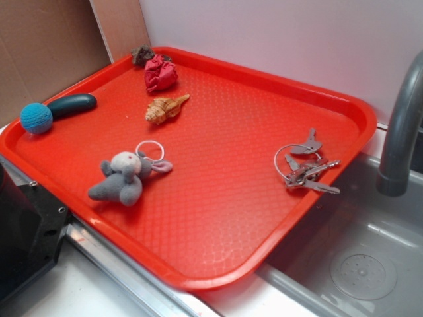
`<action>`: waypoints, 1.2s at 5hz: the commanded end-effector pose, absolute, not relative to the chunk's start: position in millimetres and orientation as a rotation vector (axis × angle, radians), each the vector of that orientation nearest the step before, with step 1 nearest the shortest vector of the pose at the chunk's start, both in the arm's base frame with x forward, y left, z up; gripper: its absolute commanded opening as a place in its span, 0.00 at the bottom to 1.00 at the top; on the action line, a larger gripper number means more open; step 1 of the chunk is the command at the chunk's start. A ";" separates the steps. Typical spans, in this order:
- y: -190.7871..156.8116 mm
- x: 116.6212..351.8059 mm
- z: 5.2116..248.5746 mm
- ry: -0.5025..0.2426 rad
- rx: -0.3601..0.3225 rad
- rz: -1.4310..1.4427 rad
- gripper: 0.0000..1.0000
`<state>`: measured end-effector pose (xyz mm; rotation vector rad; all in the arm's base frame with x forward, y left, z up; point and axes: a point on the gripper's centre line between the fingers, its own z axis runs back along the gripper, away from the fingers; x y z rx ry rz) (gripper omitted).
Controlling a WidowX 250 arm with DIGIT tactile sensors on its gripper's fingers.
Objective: Grab the blue ball.
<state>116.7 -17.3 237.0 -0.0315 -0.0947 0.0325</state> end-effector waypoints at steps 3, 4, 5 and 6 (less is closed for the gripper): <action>68.0 146.8 174.5 -0.087 0.090 0.516 1.00; 100.4 146.9 149.3 -0.156 0.160 0.767 1.00; 131.1 135.2 123.2 -0.192 0.201 0.992 1.00; 146.9 145.0 98.6 -0.169 0.199 1.013 1.00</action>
